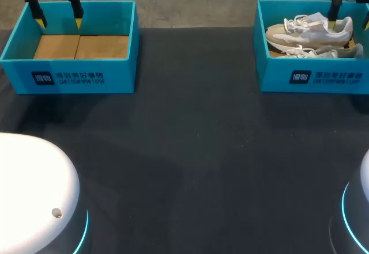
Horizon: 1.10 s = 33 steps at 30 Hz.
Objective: Take the shoe out of the shoebox, open the shoe tongue, remove and reinsert the insole, then place the shoe into the shoebox
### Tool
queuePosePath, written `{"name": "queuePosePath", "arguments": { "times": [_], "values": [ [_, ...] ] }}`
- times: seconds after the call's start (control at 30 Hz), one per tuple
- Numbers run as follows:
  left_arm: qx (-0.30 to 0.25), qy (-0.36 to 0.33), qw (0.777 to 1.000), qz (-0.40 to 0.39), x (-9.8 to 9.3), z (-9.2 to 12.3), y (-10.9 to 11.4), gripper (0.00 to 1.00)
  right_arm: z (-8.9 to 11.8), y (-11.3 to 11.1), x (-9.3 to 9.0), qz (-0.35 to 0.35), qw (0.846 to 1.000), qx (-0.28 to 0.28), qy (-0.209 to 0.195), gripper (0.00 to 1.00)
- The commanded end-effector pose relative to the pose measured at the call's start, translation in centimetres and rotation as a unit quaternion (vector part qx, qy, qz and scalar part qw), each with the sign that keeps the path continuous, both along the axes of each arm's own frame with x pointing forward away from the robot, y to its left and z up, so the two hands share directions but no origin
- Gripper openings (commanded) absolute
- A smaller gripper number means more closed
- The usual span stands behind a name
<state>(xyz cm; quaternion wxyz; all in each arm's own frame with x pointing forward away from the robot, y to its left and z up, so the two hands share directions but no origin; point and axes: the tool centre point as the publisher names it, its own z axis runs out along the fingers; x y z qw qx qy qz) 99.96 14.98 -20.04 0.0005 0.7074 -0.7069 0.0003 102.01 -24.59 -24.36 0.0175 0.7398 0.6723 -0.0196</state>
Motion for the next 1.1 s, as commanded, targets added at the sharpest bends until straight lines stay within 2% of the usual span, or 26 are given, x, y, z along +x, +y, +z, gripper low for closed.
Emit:
{"name": "queuePosePath", "arguments": {
  "times": [0.03,0.37,0.6,1.1],
  "values": [
    [0.0,0.0,1.0,0.0,0.0,0.0,0.0,1.0,-1.5,-0.5,0.1,-0.004,1.0,-0.005,-0.004,1.0],
    [0.0,0.0,1.0,0.0,0.0,0.0,0.0,1.0,-3.5,-2.6,0.1,-0.02,1.0,-0.007,-0.017,1.0],
    [0.0,0.0,1.0,0.0,0.0,0.0,0.0,1.0,-4.2,-3.3,-0.2,-0.022,0.999,-0.016,-0.019,1.0],
    [0.0,0.0,1.0,0.0,0.0,0.0,0.0,1.0,-7.4,-4.7,-0.6,-0.034,0.999,-0.01,-0.016,0.99]
  ]
}}
